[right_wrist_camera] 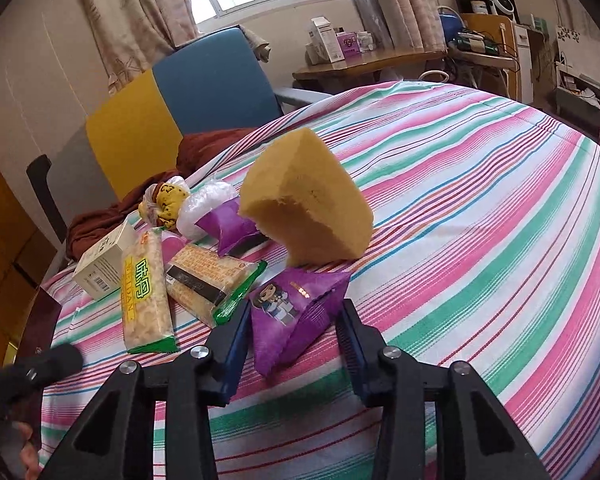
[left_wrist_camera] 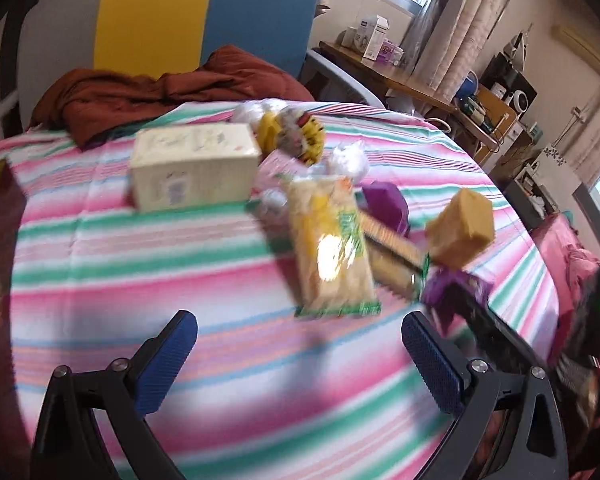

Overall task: Organize objects
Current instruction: 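Grasp the WEIDAN snack bag with the left gripper while the right gripper holds the sponge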

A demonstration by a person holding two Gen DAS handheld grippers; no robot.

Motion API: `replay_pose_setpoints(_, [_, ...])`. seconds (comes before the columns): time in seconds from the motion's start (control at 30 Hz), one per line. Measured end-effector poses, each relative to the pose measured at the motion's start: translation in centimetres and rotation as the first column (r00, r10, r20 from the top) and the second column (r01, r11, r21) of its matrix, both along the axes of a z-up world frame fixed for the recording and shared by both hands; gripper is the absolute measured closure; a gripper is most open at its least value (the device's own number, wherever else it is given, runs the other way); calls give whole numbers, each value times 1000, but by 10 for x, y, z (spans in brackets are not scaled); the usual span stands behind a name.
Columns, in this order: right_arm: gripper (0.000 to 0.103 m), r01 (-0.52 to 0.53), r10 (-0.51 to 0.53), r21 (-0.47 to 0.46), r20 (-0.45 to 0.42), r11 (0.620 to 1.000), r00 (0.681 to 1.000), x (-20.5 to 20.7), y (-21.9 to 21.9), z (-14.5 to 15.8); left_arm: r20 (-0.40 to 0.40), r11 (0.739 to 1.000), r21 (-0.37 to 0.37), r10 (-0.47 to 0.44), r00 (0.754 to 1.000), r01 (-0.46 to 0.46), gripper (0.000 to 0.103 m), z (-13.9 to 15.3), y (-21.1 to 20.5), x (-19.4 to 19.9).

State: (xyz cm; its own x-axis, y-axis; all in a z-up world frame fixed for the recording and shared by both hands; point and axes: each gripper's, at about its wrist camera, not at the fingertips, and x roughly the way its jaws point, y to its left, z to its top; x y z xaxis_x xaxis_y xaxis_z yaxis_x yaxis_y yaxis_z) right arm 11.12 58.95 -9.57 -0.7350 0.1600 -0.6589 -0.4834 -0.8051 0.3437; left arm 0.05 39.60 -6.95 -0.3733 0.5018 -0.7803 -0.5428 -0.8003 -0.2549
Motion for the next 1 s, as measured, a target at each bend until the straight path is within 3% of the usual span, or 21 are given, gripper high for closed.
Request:
replay_pose_setpoints(0.17, [60,1,-1,-14,-16,1000,1000,1,2,-2,-24,999,-34,-24,999,24,0,-11,35,-13])
replay_pose_setpoints(0.33, [60,1,-1,-15,-22,1000,1000,2,2,-3,-50,999,-47,16,999,-18,1,-24,44,-22])
replay_pose_setpoints(0.4, [60,0,-1,-18,-26,1000,1000,2,3,-3,-68,999,-43,18,997,-21,7,-28,43,-24])
replay_pose_setpoints(0.43, [60,0,-1,-19,-26,1000,1000,2,2,-3,-57,999,-44,23,998,-25,19,-31,42,-26])
replay_pose_setpoints(0.5, [60,0,-1,-19,-27,1000,1000,2,3,-4,-70,999,-35,34,997,-37,27,-31,40,-27])
replay_pose_setpoints(0.53, [60,0,-1,-19,-28,1000,1000,2,3,-4,-75,999,-27,27,997,-30,39,-31,39,-27])
replay_pose_setpoints(0.57, [60,0,0,-19,-29,1000,1000,3,3,-4,-81,999,-31,21,997,-24,43,-32,38,-26])
replay_pose_setpoints(0.9, [61,3,-4,-18,-53,1000,999,8,3,-2,-98,1000,28,7,995,-5,57,-31,6,-12])
replay_pose_setpoints(1.0, [61,1,-3,-12,-115,1000,993,17,2,3,-97,999,47,27,995,-23,58,-30,-7,-9])
